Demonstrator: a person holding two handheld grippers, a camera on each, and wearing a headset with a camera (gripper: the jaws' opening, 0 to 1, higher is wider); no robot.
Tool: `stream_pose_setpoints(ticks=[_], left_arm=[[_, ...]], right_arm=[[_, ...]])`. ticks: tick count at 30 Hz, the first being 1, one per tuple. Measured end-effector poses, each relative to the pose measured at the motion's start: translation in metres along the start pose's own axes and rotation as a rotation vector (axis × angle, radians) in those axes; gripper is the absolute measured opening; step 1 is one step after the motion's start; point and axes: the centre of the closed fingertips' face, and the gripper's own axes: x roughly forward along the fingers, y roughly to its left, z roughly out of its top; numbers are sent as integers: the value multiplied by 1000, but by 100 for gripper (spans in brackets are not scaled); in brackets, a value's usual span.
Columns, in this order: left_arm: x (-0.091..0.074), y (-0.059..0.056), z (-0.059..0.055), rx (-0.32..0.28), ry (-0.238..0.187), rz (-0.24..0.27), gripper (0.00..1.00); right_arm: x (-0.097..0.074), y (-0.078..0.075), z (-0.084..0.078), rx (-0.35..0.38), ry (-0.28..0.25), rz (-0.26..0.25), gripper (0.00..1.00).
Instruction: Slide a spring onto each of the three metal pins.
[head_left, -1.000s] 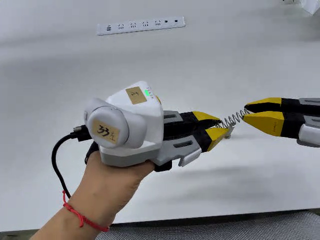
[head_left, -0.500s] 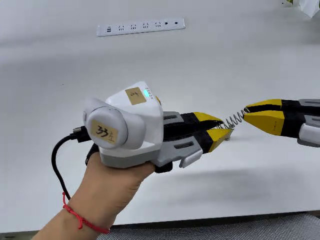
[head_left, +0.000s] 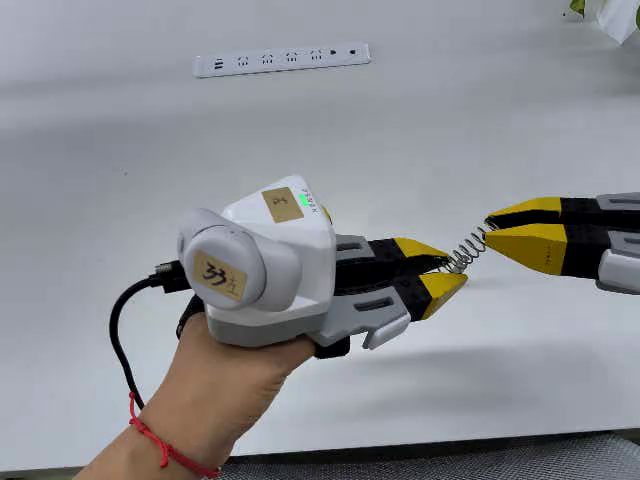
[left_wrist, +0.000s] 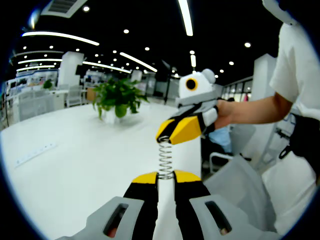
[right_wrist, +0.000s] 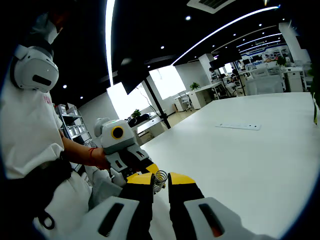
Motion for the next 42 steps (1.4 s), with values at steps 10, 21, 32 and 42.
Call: stream_pose_setpoints(ticks=[10, 21, 32, 42], left_arm=[[1, -3, -2, -4, 2, -14, 11], [2, -5, -3, -5, 3, -26, 11], [3, -7, -3, -4, -7, -36, 11], [2, -9, 0, -5, -28, -49, 10]], right_arm=[[3, 5, 1, -64, 52, 18, 12], [10, 12, 2, -140, 111, 34, 12], [18, 28, 4, -195, 156, 50, 12], [20, 37, 3, -219, 188, 55, 13]])
